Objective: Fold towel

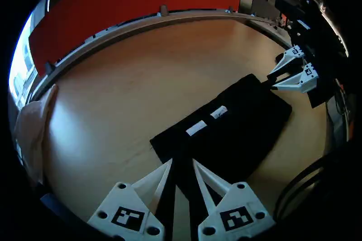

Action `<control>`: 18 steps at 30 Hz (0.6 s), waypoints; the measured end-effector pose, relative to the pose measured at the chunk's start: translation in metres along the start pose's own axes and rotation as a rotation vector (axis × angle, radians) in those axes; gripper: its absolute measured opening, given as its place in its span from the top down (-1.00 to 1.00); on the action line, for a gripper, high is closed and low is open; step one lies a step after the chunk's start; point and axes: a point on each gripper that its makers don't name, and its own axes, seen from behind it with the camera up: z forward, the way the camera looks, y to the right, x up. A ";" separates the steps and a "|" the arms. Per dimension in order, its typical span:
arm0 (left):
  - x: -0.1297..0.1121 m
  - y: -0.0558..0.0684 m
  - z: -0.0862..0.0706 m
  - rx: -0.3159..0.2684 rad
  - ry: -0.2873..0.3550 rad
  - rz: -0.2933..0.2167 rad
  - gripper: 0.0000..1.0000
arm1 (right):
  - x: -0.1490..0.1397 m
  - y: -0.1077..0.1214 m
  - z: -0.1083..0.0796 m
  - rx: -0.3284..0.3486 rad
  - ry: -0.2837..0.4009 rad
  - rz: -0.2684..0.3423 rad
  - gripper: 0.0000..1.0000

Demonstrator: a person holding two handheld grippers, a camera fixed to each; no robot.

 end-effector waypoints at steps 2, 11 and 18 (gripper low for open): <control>0.000 -0.001 0.003 0.004 -0.001 0.005 0.70 | -0.001 0.002 0.002 -0.008 -0.001 0.001 0.30; 0.002 -0.007 0.012 0.027 -0.009 0.038 0.54 | 0.000 0.012 0.010 -0.041 -0.004 0.001 0.11; 0.008 -0.015 0.014 0.059 0.004 0.047 0.40 | 0.003 0.019 0.015 -0.063 0.002 0.015 0.06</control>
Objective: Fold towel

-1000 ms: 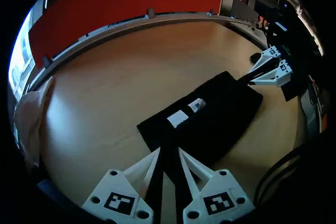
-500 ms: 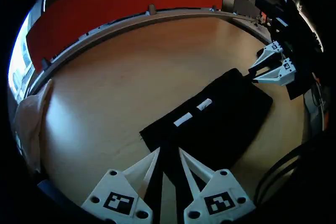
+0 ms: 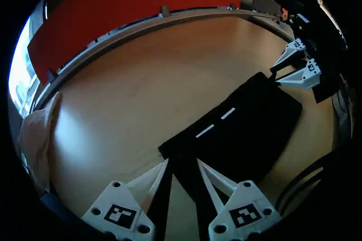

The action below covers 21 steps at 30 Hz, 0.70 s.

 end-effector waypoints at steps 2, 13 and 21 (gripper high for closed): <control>0.002 -0.002 0.000 0.007 0.004 0.004 0.33 | 0.001 0.002 0.000 -0.006 0.001 0.003 0.02; 0.008 -0.016 -0.009 0.043 0.015 0.018 -0.17 | 0.004 0.013 -0.001 -0.043 0.012 0.012 -0.21; 0.004 -0.014 -0.013 0.031 0.012 0.000 -0.95 | 0.002 0.015 -0.007 -0.049 0.017 0.034 -0.81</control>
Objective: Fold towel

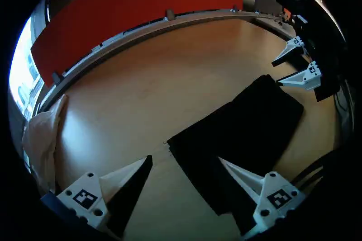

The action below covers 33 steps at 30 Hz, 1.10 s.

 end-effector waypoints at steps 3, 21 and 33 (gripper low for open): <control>-0.001 0.001 -0.002 -0.002 0.000 -0.007 -0.95 | -0.001 -0.002 -0.003 0.004 0.007 0.012 -0.97; -0.021 0.014 -0.026 -0.001 -0.003 -0.056 -0.95 | -0.013 -0.021 -0.034 0.015 0.042 0.039 -0.98; -0.045 0.025 -0.052 0.010 -0.006 -0.100 -0.95 | -0.030 -0.044 -0.061 0.028 0.049 0.043 -0.98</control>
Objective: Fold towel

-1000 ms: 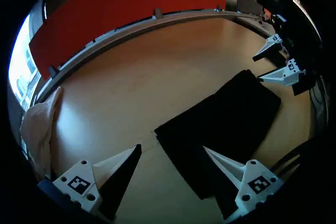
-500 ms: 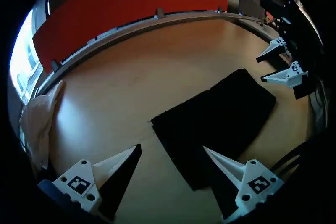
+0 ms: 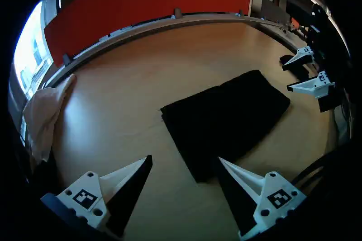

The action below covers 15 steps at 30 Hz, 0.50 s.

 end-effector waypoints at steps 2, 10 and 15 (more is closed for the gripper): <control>-0.005 0.002 -0.003 0.000 -0.002 -0.004 -0.95 | -0.003 -0.005 -0.004 0.003 0.000 0.002 -0.98; -0.019 0.011 -0.016 0.003 -0.006 -0.021 -0.95 | -0.015 -0.020 -0.018 0.011 0.000 0.000 -0.99; -0.026 0.012 -0.020 0.003 -0.010 -0.034 -0.95 | -0.020 -0.024 -0.024 0.016 -0.002 0.004 -0.98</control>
